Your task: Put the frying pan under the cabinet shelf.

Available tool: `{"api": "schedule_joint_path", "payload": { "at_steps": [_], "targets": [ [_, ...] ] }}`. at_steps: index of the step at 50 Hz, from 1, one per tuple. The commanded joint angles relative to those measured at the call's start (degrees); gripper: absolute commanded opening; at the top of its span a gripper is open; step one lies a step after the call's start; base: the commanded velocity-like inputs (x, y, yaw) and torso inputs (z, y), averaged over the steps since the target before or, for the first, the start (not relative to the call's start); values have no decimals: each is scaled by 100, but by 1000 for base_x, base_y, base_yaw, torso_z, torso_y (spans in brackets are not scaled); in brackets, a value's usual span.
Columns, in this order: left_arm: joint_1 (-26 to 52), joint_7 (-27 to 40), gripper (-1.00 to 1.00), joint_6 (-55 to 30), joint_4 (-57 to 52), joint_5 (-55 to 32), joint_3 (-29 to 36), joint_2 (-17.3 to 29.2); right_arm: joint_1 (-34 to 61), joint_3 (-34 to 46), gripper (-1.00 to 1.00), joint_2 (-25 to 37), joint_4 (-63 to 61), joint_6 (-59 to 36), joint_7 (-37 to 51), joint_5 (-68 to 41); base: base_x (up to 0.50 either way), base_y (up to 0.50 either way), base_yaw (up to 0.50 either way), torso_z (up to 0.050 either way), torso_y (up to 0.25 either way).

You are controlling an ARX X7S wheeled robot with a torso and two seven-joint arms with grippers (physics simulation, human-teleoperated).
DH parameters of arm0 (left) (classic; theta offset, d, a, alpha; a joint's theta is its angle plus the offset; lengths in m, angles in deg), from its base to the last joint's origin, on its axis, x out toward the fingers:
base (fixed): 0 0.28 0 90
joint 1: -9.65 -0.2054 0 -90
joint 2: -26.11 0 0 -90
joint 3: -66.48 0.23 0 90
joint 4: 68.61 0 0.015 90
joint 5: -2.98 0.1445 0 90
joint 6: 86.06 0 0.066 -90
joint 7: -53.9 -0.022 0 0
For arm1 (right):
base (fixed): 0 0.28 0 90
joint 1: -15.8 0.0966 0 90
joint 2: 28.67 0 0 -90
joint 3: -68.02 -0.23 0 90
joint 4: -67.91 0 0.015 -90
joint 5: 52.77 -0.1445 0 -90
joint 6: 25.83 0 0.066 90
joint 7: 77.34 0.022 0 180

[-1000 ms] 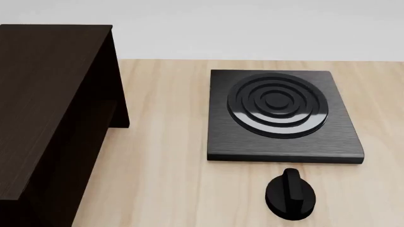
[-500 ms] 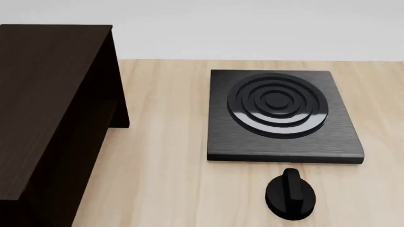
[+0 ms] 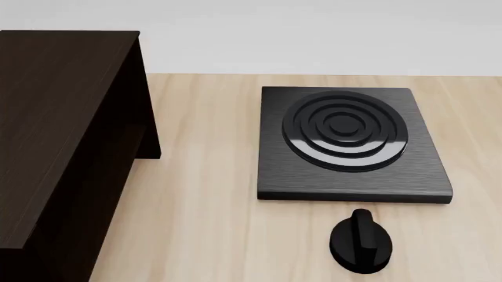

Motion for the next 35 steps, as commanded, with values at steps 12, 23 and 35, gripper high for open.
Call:
{"api": "schedule_joint_path", "payload": {
  "at_steps": [12, 23, 35],
  "targets": [
    [4, 5, 100, -1, 27, 1, 21, 45, 44, 305, 100, -18, 374, 213, -103, 205, 0, 0, 0, 0, 0],
    [95, 63, 100, -3, 54, 38, 183, 64, 151, 552, 100, -27, 563, 318, -117, 312, 0, 0, 0, 0, 0],
    [99, 94, 100, -36, 25, 30, 204, 72, 221, 707, 100, -21, 732, 377, -151, 374, 0, 0, 0, 0, 0]
  ]
}}
